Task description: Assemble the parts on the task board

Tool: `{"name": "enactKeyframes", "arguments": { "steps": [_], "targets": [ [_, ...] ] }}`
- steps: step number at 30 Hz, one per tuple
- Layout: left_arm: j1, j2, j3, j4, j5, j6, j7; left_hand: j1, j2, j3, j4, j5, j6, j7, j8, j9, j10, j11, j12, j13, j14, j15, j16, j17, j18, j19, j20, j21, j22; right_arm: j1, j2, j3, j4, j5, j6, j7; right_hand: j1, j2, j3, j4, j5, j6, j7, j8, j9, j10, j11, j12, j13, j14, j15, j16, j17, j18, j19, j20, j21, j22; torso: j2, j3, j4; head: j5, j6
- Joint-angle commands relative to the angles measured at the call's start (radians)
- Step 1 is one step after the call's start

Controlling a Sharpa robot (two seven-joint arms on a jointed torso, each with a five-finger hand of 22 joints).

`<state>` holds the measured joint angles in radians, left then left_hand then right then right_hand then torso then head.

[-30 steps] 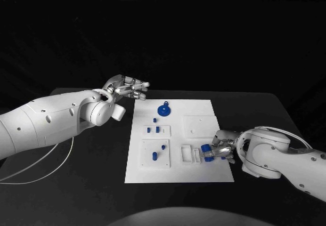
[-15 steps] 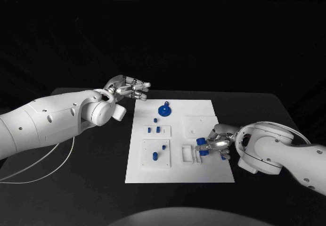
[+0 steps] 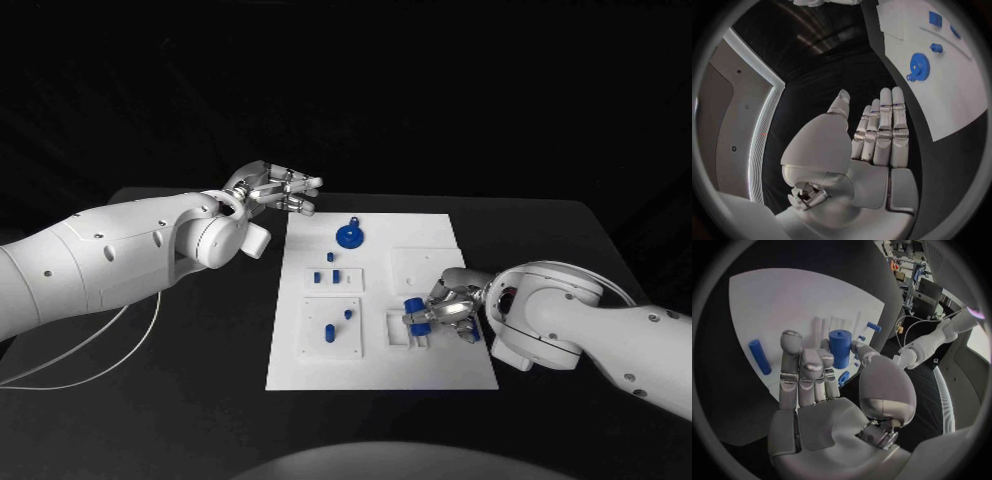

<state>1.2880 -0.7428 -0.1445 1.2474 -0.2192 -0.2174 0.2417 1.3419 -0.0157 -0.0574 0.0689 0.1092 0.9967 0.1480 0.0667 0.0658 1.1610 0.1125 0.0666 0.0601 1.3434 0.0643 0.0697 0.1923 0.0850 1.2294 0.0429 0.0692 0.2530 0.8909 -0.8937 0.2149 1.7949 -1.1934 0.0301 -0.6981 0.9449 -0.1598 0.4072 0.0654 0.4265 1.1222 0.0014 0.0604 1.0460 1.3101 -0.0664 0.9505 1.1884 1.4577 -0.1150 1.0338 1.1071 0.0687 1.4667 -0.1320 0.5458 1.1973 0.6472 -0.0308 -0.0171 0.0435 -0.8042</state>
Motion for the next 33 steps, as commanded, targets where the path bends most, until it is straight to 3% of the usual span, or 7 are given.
{"name": "enactKeyframes", "arguments": {
  "steps": [1,13,27,31,33],
  "targets": [
    [-0.001,0.004,0.001,0.002,-0.003,0.016,0.004,-0.007,0.000,0.001,0.007,-0.005,-0.005,0.000,-0.003,0.001,-0.008,-0.001,-0.001,0.002,-0.001,-0.002,0.002,0.001,-0.018,0.005,0.002,0.005,-0.001,0.000,0.015,-0.007,-0.009,0.018,0.024,-0.061,0.026,0.039,0.193,-0.198,0.005,0.006,-0.003,0.004,-0.001,0.004,-0.003,-0.004,-0.002,-0.001,-0.004,0.003,-0.001,-0.007,0.043,-0.009,-0.004,0.001,0.001,0.0008,0.0007,0.001,0.002],
    [-0.001,0.004,0.001,0.003,-0.003,0.019,0.003,-0.007,0.000,0.001,0.007,-0.005,-0.005,0.000,-0.003,0.001,-0.008,-0.001,-0.001,0.002,-0.001,-0.002,0.002,0.001,-0.018,0.005,0.002,0.005,-0.001,0.000,0.055,-0.026,-0.035,0.018,0.042,-0.062,0.024,0.039,0.183,-0.196,0.010,0.007,-0.003,0.004,-0.005,0.004,-0.003,-0.004,-0.002,-0.001,-0.004,0.003,-0.001,-0.008,0.043,-0.009,-0.007,0.002,0.001,0.0013,-0.0016,0.004,0.000],
    [-0.001,0.005,0.001,0.002,-0.005,0.020,0.001,-0.009,0.001,0.001,0.007,-0.005,-0.005,0.000,-0.003,0.001,-0.009,0.000,-0.001,0.002,-0.001,-0.002,0.002,0.001,-0.018,0.006,0.002,0.006,-0.006,0.000,0.065,-0.033,-0.038,0.021,0.050,-0.061,0.027,0.038,0.157,-0.184,0.005,0.010,-0.003,0.004,-0.023,0.001,-0.002,-0.007,-0.005,-0.001,-0.004,0.000,-0.002,-0.008,0.043,-0.008,-0.010,0.003,0.000,0.0009,-0.0005,0.007,-0.001],
    [-0.001,0.005,0.000,0.002,-0.005,0.021,0.000,-0.009,0.001,0.001,0.007,-0.005,-0.005,0.000,-0.003,0.001,-0.009,0.000,-0.001,0.002,-0.001,-0.002,0.002,0.001,-0.018,0.006,0.002,0.006,-0.006,0.000,0.068,-0.033,-0.043,0.016,0.048,-0.061,0.029,0.034,0.118,-0.160,-0.043,0.014,-0.002,0.003,-0.041,0.001,-0.001,-0.007,-0.006,0.000,-0.004,-0.001,-0.002,-0.007,0.044,-0.007,-0.013,0.003,0.001,0.0012,0.0000,0.008,0.000],
    [-0.001,0.005,0.000,0.003,-0.006,0.021,0.000,-0.009,0.001,0.001,0.007,-0.005,-0.005,0.000,-0.003,0.001,-0.009,0.000,-0.001,0.002,-0.001,-0.002,0.002,0.001,-0.018,0.006,0.002,0.006,-0.006,0.000,0.070,-0.034,-0.045,0.015,0.048,-0.061,0.027,0.027,0.096,-0.143,-0.092,0.016,-0.001,0.003,-0.049,0.002,-0.001,-0.007,-0.007,0.000,-0.002,-0.002,-0.003,-0.007,0.044,-0.007,-0.014,0.003,0.001,0.0013,-0.0001,0.008,-0.001]
  ]
}}
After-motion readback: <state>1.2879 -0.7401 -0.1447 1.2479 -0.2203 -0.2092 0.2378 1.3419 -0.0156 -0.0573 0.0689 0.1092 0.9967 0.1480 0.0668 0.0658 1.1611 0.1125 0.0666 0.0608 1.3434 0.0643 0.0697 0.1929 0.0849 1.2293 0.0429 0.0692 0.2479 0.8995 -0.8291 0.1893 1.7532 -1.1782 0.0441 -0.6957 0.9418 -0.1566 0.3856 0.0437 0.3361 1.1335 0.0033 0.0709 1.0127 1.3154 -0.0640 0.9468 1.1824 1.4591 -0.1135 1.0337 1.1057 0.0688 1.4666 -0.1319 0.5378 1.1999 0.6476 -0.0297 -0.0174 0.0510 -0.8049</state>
